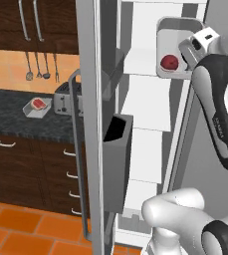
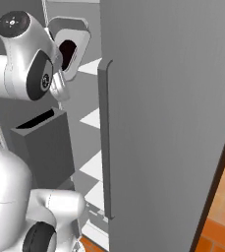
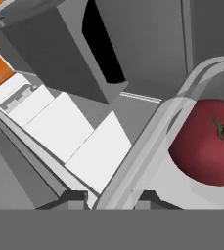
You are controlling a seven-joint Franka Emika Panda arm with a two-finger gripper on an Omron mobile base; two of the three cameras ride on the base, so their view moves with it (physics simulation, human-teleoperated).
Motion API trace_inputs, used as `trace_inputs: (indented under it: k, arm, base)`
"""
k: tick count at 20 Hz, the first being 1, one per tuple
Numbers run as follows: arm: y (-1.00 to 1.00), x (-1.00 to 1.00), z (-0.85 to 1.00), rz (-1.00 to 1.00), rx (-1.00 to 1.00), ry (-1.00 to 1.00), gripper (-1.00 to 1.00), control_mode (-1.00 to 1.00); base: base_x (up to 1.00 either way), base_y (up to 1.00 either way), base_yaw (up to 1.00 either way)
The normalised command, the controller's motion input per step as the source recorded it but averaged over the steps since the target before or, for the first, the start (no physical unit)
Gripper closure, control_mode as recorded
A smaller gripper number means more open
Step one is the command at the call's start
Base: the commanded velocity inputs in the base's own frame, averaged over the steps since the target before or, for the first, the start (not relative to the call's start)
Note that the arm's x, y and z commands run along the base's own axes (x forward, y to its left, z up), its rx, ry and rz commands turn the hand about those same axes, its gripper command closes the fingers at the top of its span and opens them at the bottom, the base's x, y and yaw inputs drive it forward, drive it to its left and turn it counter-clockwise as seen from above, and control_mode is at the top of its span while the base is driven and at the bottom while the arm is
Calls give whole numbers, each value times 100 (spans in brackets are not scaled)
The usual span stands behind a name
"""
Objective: Take the meat container that has the steak and place it on the second highest rack of the freezer. Then take the vegetable container that has the tomato and avocado and place it on the highest rack of the freezer.
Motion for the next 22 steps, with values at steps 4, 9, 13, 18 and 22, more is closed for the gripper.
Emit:
trace_inputs:
  k: [4, 9, 13, 18, 22]
  arm:
    - [0, 77, -2, -4, 0, 3, 100, -100]
    - [0, 47, -14, -2, 0, 0, 100, -100]
    - [-2, 20, -28, 0, 0, 0, 100, -100]
    - [-16, 14, -14, 0, 0, -5, 100, -100]
    - [-1, 40, -26, 0, 0, -1, 100, -100]
  base:
    - [0, 0, 0]
    - [0, 0, 0]
    - [0, 0, 0]
    - [0, 0, 0]
    - [0, 0, 0]
